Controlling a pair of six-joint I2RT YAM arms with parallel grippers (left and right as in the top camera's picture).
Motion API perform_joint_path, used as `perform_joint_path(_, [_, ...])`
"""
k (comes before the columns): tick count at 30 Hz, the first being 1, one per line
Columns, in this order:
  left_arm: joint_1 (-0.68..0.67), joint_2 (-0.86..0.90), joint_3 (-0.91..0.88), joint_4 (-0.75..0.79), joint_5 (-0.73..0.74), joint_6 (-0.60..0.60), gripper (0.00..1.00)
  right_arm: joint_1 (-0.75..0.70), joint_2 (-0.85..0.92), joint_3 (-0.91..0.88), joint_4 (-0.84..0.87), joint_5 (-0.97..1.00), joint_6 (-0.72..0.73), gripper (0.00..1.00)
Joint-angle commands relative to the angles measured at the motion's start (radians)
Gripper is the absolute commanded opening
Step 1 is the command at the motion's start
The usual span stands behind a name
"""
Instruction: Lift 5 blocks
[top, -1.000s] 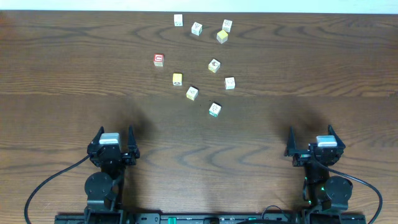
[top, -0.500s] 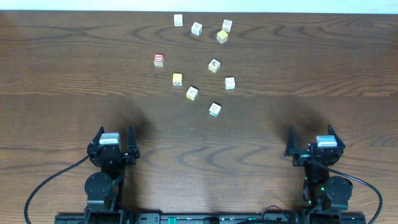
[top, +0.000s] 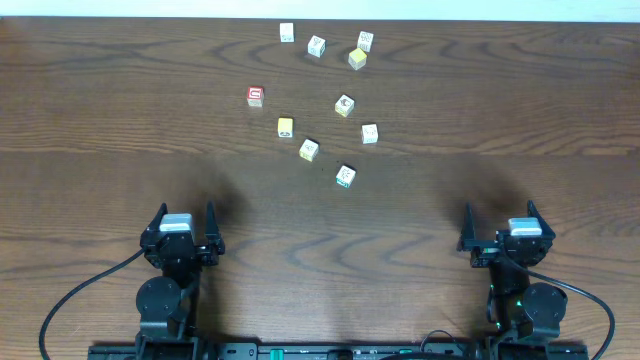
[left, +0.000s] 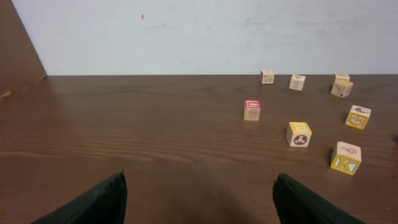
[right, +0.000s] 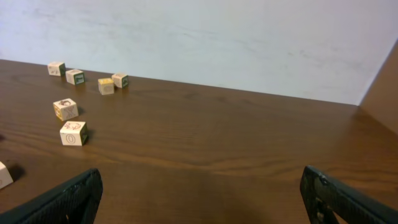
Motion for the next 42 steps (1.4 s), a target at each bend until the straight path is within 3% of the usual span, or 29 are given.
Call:
perform_joint_path(1, [-0.004, 0.003, -0.012, -0.048, -0.012, -0.008, 0.76, 0.003, -0.003, -0.002, -0.003, -0.015, -0.007, 0.99])
perform_joint_path(6, [-0.004, 0.003, -0.012, -0.049, -0.012, -0.008, 0.75, 0.003, -0.003, -0.002, 0.028, -0.073, 0.045, 0.99])
perform_joint_path(16, [-0.004, 0.003, -0.012, -0.048, -0.012, -0.008, 0.75, 0.003, -0.003, -0.002, 0.019, -0.286, 0.684, 0.99])
perform_joint_path(23, [-0.004, 0.003, -0.012, -0.048, -0.012, -0.008, 0.76, 0.003, -0.003, -0.001, 0.029, -0.340, 0.884, 0.99])
perform_joint_path(27, [-0.004, 0.003, -0.012, -0.048, -0.012, -0.008, 0.76, 0.003, -0.003, 0.002, 0.089, -0.638, 0.724, 0.99])
perform_joint_path(31, [-0.004, 0.003, -0.012, -0.048, -0.012, -0.008, 0.76, 0.003, -0.003, 0.034, 0.047, -0.744, 0.682, 0.99])
perform_joint_path(37, [-0.004, 0.003, -0.012, -0.048, -0.012, -0.008, 0.76, 0.003, 0.032, 0.178, -0.104, -0.578, 0.530, 0.99])
perform_joint_path(42, [-0.004, 0.003, -0.012, -0.048, -0.012, -0.008, 0.76, 0.003, 0.239, 0.354, -0.183, -0.470, 0.370, 0.99])
